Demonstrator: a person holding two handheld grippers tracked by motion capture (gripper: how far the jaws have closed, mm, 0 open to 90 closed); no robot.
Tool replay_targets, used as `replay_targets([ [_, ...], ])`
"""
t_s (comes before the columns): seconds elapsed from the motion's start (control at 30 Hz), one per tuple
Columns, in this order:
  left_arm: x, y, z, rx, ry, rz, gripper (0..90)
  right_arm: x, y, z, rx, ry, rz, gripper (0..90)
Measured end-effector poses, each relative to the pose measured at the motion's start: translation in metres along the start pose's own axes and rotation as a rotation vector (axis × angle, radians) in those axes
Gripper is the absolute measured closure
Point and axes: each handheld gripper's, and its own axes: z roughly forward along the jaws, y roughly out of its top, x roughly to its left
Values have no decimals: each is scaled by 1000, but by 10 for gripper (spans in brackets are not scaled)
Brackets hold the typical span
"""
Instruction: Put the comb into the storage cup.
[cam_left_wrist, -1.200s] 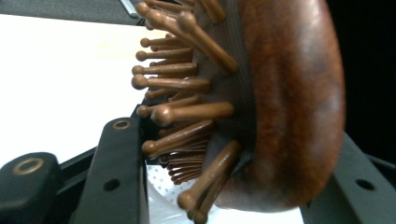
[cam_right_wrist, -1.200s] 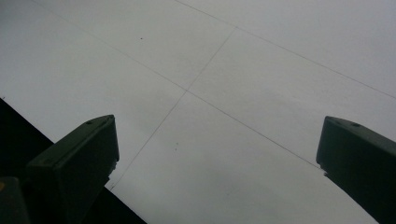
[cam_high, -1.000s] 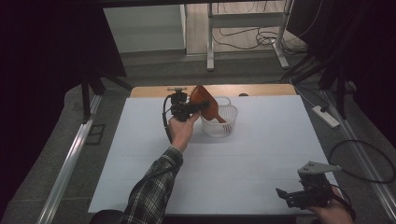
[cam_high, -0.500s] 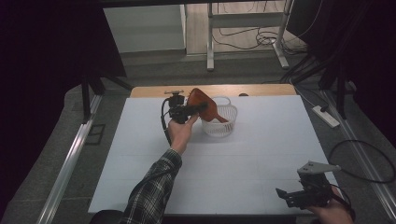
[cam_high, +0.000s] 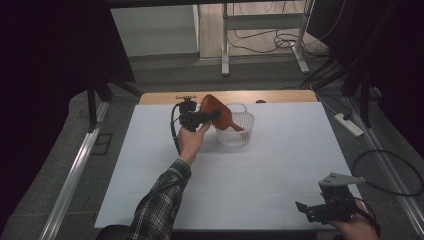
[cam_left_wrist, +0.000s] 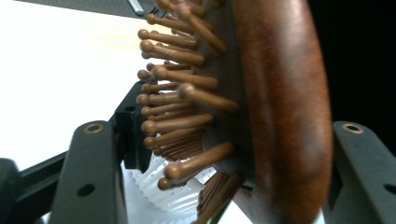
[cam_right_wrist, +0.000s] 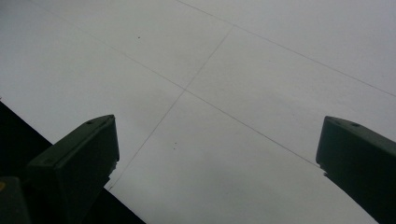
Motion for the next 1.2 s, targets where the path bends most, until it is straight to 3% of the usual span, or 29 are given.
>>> replay_targets([
  [0.2,-3,3,-2,26,26,50,336,0,0,0,0,-1,1,0],
  [0.5,-1,4,-4,53,49,81,258,0,0,0,0,-1,0,0],
  [1.0,-5,6,-12,138,123,229,159,0,0,0,0,1,-2,0],
  [1.2,-6,6,-16,165,125,258,129,1,0,0,1,0,-3,0],
])
